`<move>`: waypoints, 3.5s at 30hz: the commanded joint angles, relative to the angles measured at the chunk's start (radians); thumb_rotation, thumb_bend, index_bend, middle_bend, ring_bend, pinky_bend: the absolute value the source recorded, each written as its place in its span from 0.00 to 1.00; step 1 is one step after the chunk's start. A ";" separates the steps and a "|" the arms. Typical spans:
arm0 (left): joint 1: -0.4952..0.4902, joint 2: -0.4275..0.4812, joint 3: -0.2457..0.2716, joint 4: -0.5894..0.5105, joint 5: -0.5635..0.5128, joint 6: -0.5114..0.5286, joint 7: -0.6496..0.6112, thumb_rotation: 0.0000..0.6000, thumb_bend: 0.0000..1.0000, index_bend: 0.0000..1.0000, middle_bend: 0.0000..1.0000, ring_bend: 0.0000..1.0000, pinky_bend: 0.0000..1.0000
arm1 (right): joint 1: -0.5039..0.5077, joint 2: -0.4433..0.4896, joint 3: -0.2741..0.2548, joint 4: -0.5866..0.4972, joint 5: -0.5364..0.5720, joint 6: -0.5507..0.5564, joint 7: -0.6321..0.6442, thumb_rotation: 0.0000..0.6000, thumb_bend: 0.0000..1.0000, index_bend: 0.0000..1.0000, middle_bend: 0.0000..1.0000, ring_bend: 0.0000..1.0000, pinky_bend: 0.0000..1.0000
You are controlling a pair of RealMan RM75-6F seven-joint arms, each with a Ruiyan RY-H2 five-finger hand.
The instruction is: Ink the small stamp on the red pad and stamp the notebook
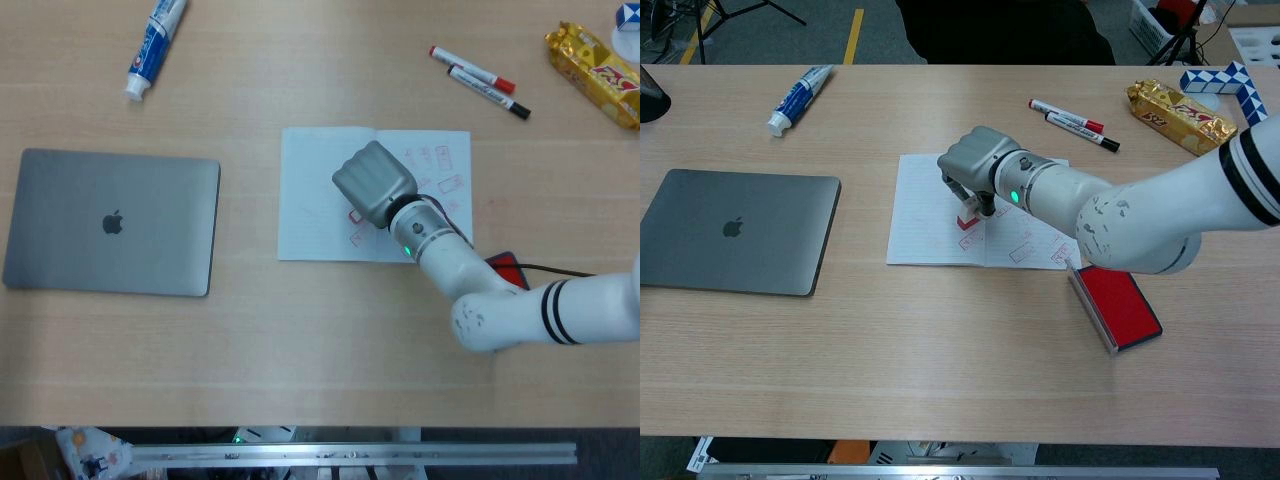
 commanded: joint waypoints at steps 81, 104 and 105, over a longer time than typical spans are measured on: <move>-0.004 0.032 0.014 -0.027 -0.018 -0.039 0.005 1.00 0.24 0.09 0.06 0.25 0.23 | 0.023 -0.029 0.046 0.126 0.086 -0.026 -0.022 1.00 0.59 0.88 0.69 0.52 0.47; -0.002 0.037 0.014 -0.019 -0.035 -0.049 -0.004 1.00 0.24 0.09 0.06 0.25 0.23 | 0.039 -0.144 0.048 0.301 0.156 -0.083 -0.073 1.00 0.60 0.89 0.69 0.52 0.47; -0.002 0.037 0.014 -0.019 -0.035 -0.050 -0.004 1.00 0.24 0.09 0.06 0.25 0.23 | 0.039 -0.146 0.049 0.306 0.158 -0.086 -0.074 1.00 0.60 0.89 0.69 0.52 0.47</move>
